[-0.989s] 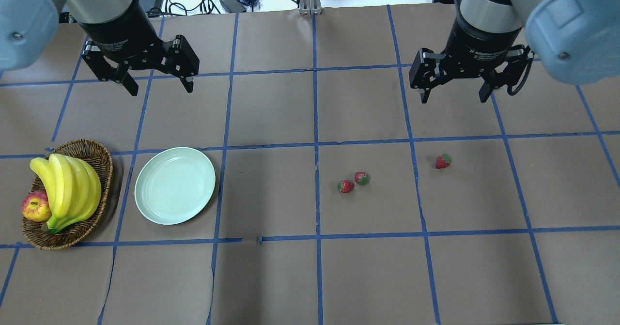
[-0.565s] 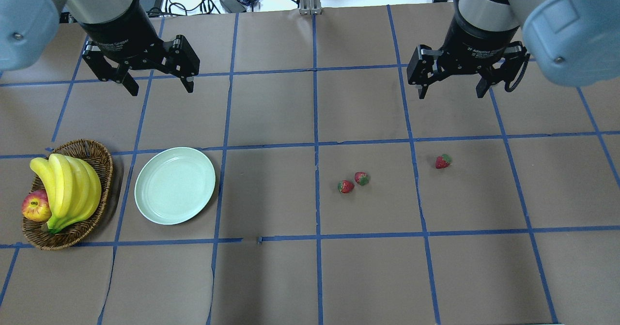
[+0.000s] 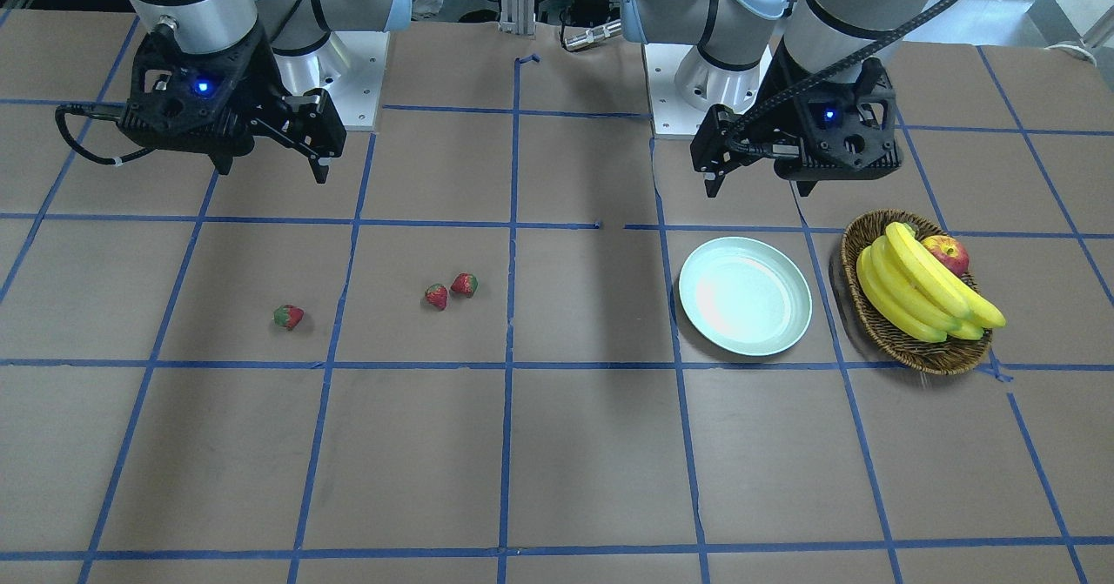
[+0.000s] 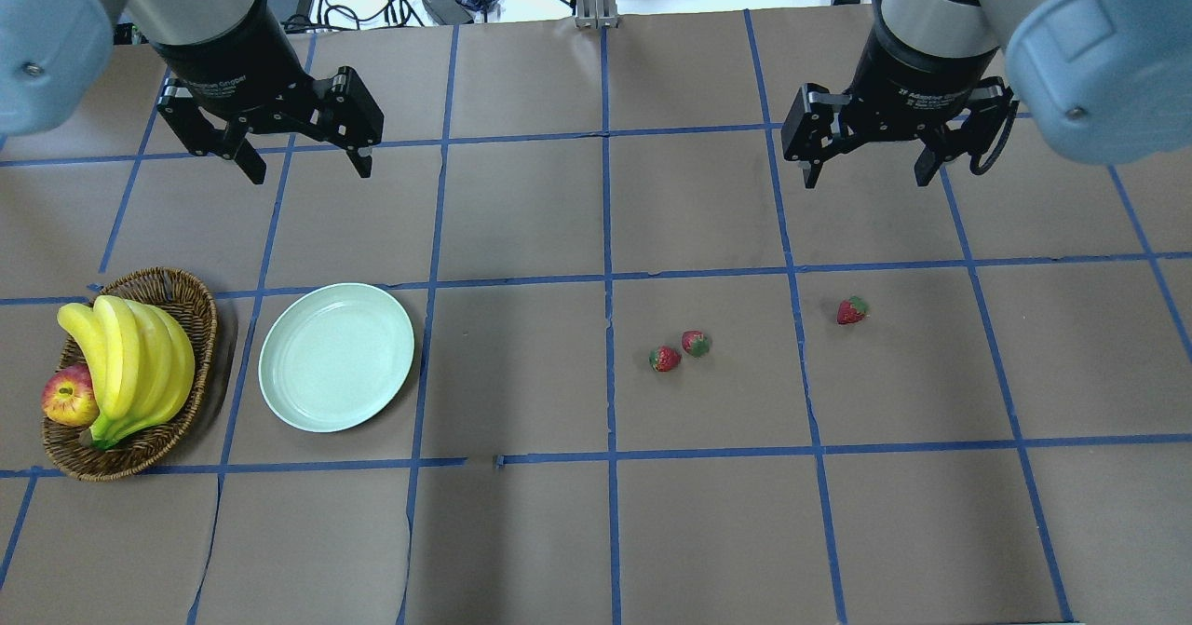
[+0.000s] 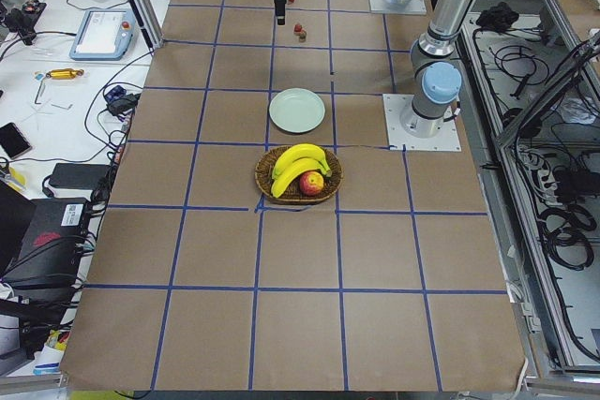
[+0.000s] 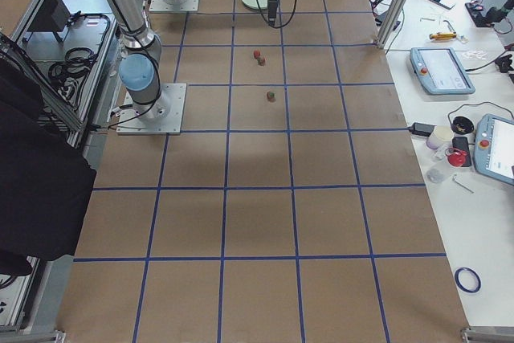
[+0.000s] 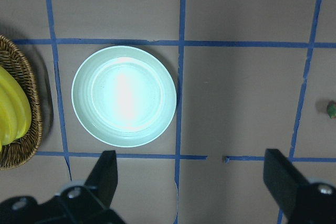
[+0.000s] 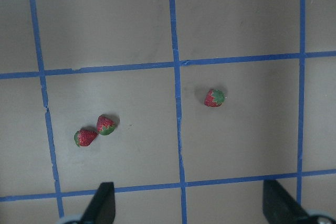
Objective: Collect all strawberries into plate
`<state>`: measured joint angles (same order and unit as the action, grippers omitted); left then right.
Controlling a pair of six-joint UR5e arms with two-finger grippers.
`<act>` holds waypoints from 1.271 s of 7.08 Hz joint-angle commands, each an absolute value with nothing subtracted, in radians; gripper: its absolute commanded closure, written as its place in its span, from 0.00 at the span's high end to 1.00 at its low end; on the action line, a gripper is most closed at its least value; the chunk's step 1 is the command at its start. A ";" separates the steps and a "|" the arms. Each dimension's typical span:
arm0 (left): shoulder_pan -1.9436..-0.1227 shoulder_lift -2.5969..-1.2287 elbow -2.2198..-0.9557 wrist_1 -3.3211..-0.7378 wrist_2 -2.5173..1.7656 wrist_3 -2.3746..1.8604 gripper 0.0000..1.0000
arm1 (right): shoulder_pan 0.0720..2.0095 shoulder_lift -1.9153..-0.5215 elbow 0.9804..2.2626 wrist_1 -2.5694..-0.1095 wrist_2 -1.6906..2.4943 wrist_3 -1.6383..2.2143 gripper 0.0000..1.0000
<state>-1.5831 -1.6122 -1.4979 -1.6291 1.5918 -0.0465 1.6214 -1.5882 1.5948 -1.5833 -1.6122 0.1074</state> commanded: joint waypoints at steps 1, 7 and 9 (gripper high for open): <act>-1.583 -1.612 -1.499 -1.629 1.591 -0.048 1.00 | 1.621 -1.588 1.595 -1.583 -1.612 0.109 1.00; -1.583 -1.612 -1.499 -1.629 1.592 -0.046 1.00 | 1.621 -1.588 1.597 -1.583 -1.612 0.109 1.00; -1.583 -1.612 -1.499 -1.629 1.592 -0.046 1.00 | 1.621 -1.572 1.601 -1.588 -1.611 0.109 1.00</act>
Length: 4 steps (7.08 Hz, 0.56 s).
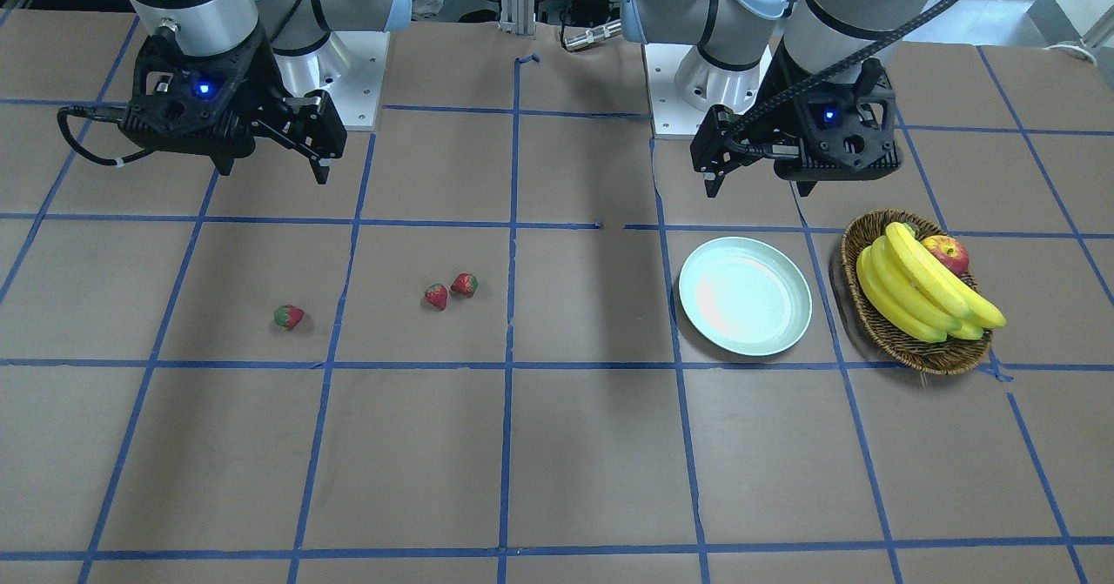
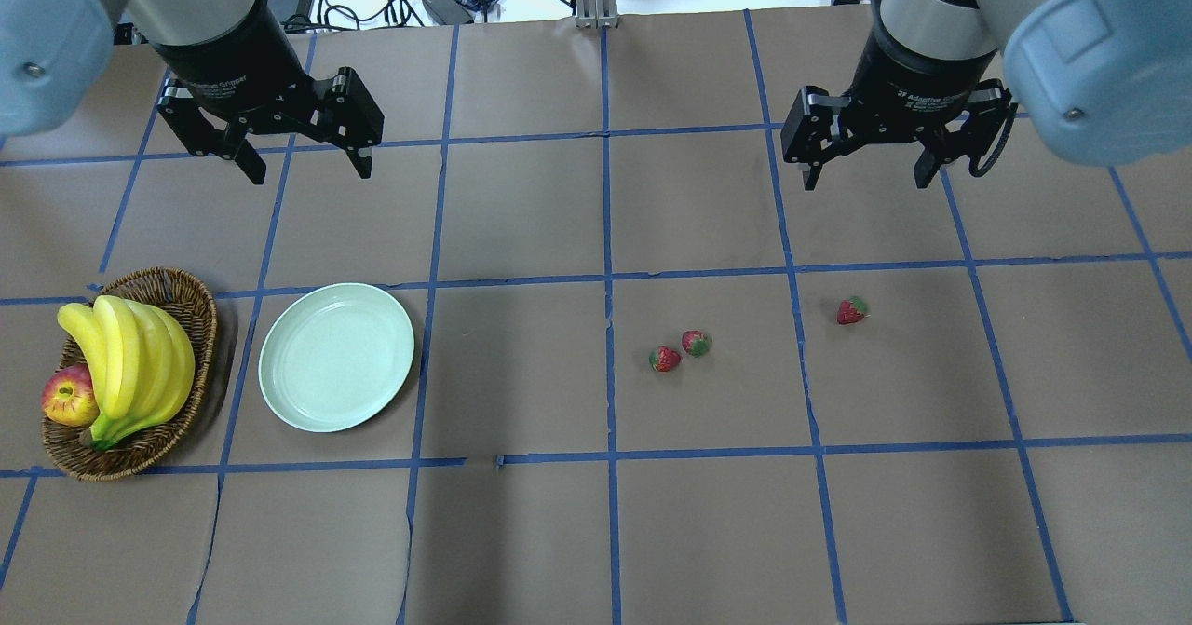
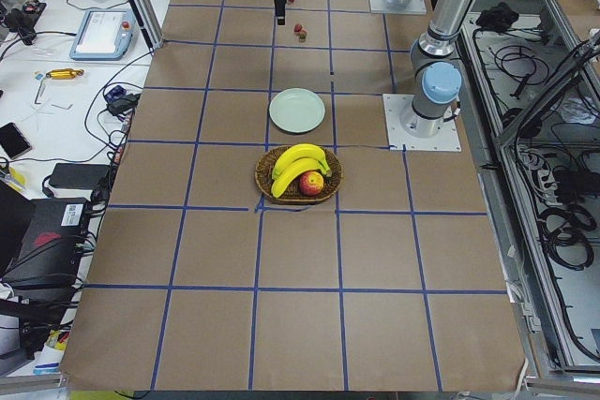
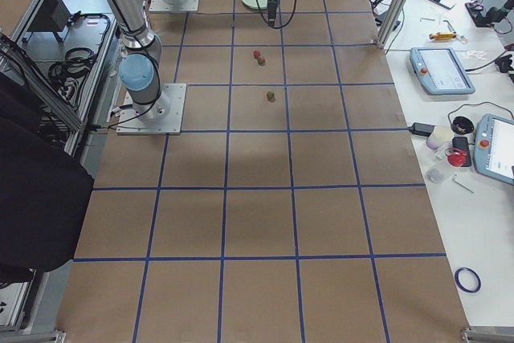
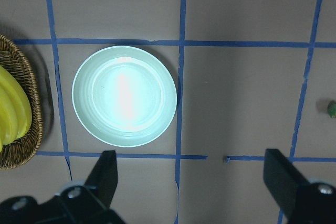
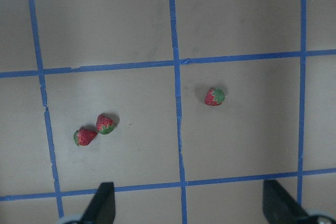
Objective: Collect all strawberries into plate
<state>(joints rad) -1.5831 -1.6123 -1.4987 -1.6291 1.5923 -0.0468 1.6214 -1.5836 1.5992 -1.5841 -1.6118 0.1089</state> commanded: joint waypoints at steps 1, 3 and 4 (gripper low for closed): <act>-1.583 -1.612 -1.500 -1.629 1.591 -0.048 1.00 | 1.621 -1.537 1.603 -1.585 -1.611 0.109 1.00; -1.583 -1.612 -1.499 -1.629 1.592 -0.046 1.00 | 1.623 -1.488 1.605 -1.589 -1.612 0.106 1.00; -1.583 -1.612 -1.500 -1.629 1.592 -0.046 1.00 | 1.621 -1.456 1.606 -1.589 -1.614 0.094 1.00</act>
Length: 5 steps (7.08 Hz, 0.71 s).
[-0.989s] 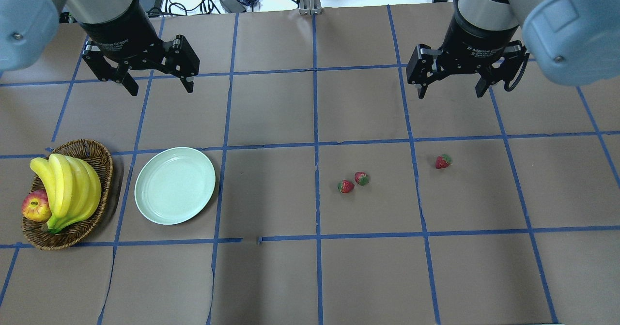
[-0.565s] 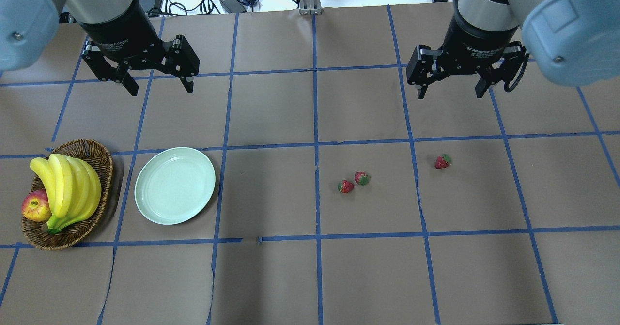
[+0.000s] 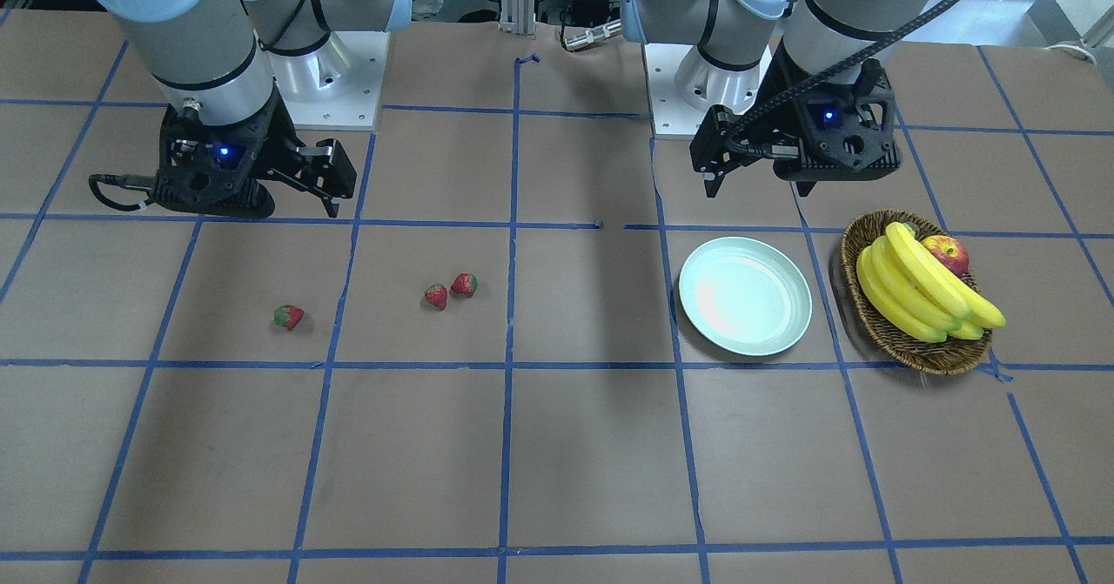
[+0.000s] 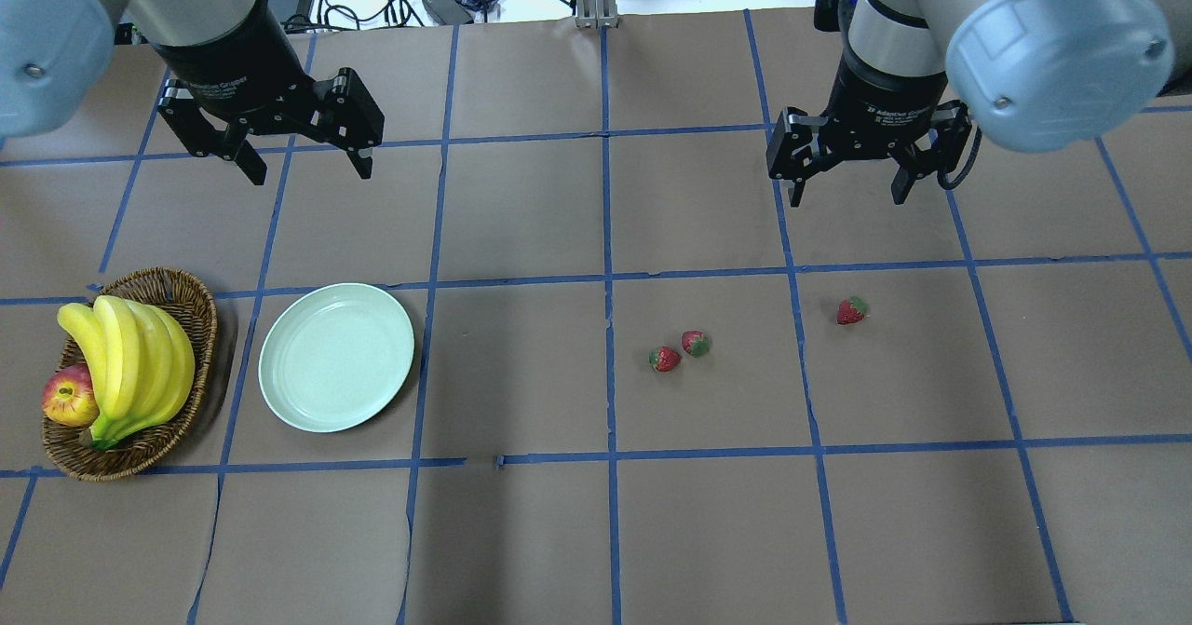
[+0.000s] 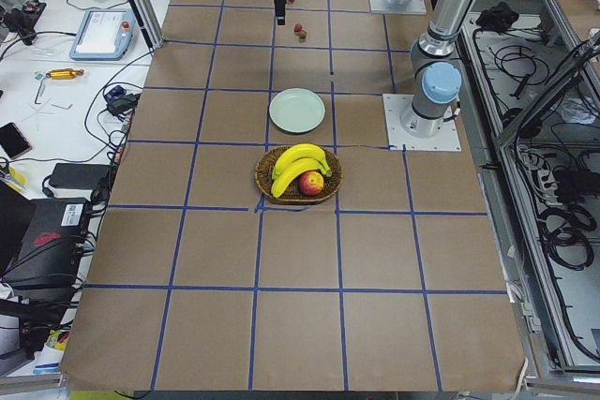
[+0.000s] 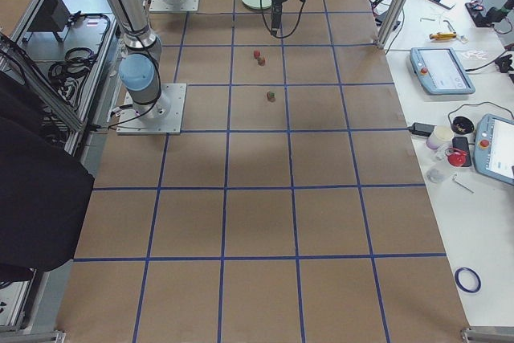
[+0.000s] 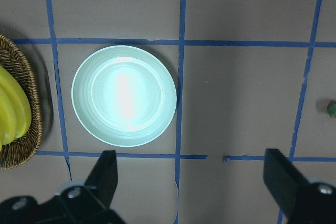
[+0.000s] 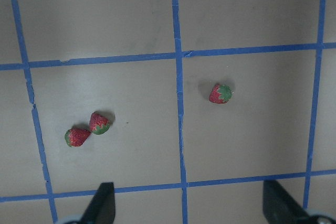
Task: Collect all strawberries into plate
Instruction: 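Reach the right gripper to the lone strawberry and grasp it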
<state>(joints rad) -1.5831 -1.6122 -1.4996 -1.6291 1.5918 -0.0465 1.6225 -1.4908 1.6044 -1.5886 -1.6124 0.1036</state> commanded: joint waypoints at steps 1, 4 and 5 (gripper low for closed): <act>-1.583 -1.612 -1.500 -1.629 1.591 -0.046 1.00 | 1.612 -1.438 1.624 -1.592 -1.626 0.048 1.00; -1.583 -1.614 -1.500 -1.626 1.591 -0.046 1.00 | 1.508 -1.369 1.712 -1.701 -1.621 -0.171 1.00; -1.585 -1.614 -1.500 -1.626 1.591 -0.046 1.00 | 1.487 -1.364 1.765 -1.763 -1.617 -0.201 1.00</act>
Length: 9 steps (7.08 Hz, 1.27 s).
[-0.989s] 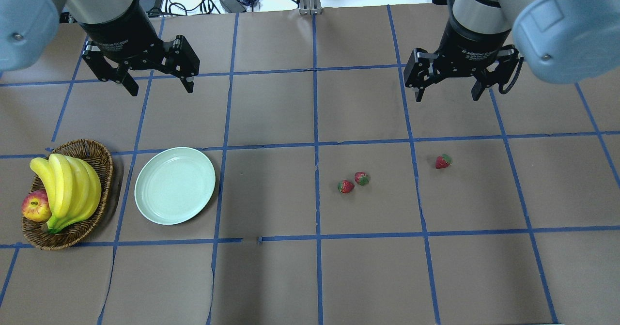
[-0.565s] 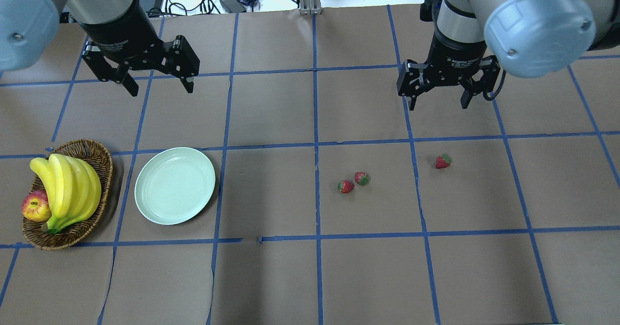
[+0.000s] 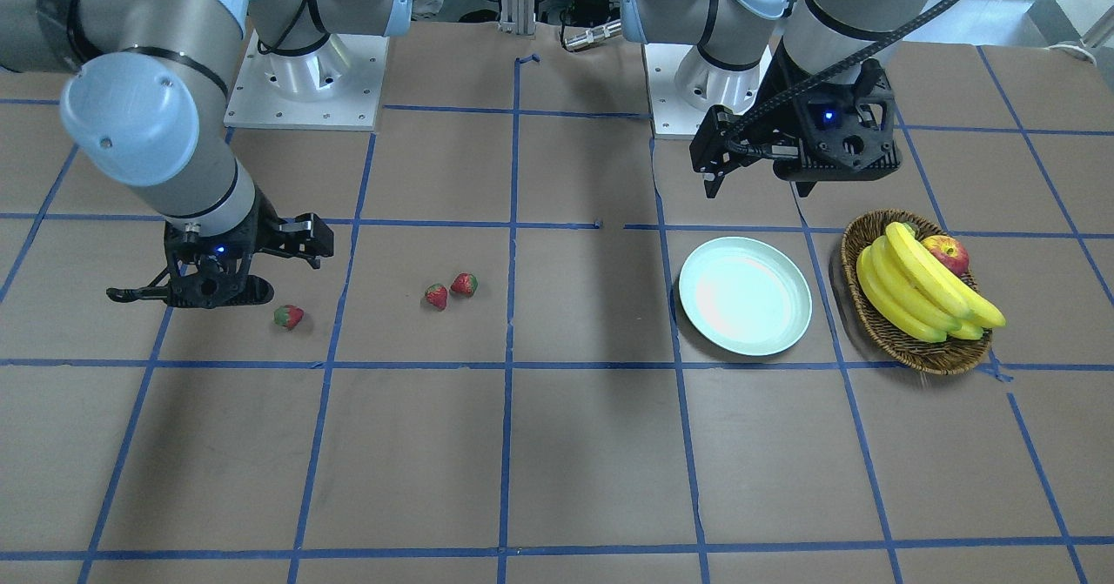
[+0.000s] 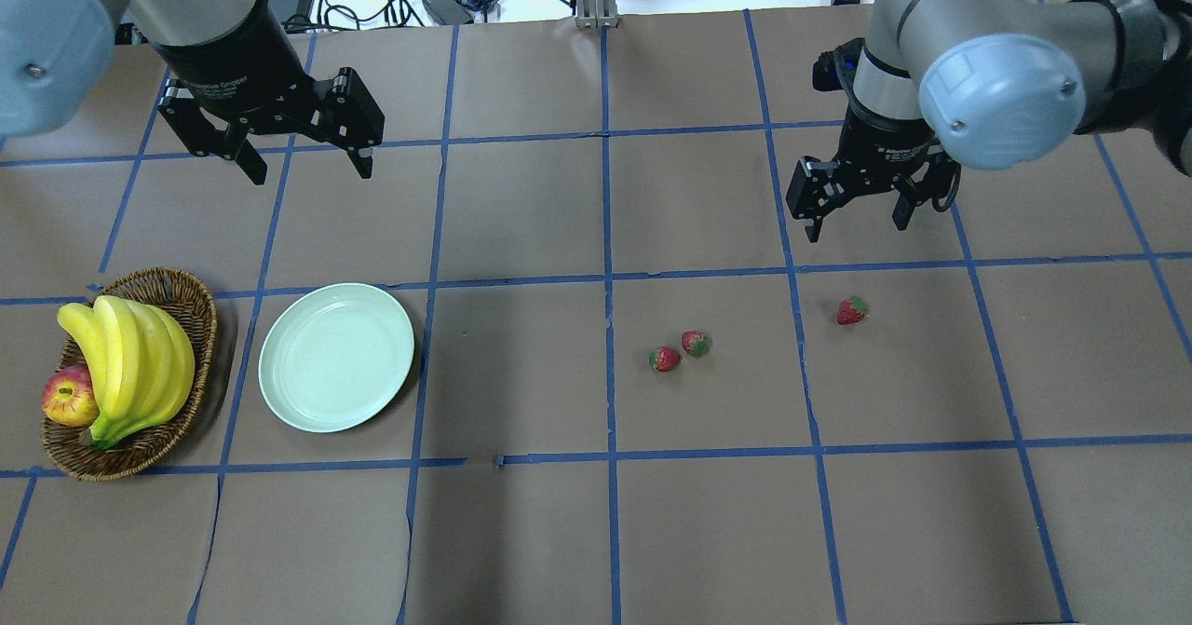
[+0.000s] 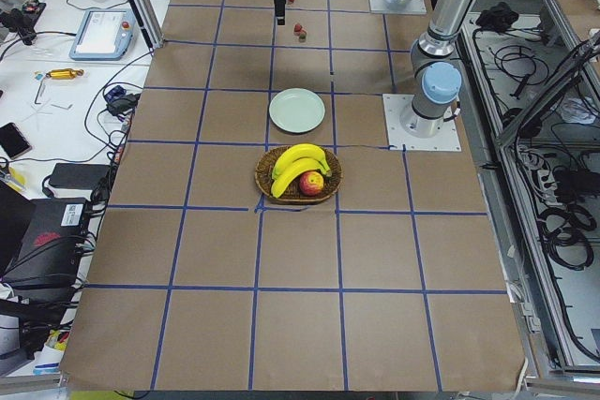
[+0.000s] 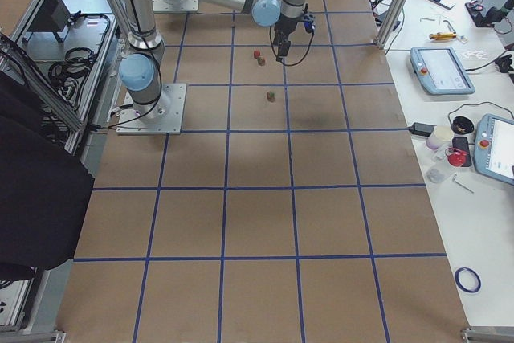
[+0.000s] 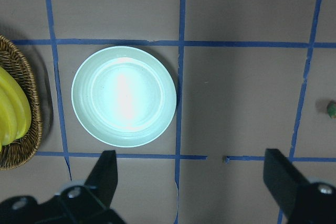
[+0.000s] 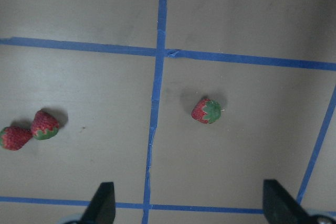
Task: Collect all strawberries into plate
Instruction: 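Reach the right gripper to the lone strawberry and grasp it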
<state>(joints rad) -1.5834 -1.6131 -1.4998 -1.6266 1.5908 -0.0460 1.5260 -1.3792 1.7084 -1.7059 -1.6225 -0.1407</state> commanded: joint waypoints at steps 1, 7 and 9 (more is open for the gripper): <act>-1.585 -1.615 -1.500 -1.625 1.591 -0.048 1.00 | 1.479 -1.355 1.834 -1.870 -1.627 -0.243 1.00; -1.583 -1.615 -1.502 -1.624 1.591 -0.048 1.00 | 1.442 -1.282 2.074 -2.275 -1.634 -0.253 1.00; -1.585 -1.617 -1.502 -1.624 1.591 -0.048 1.00 | 1.442 -1.279 2.075 -2.284 -1.635 -0.255 0.86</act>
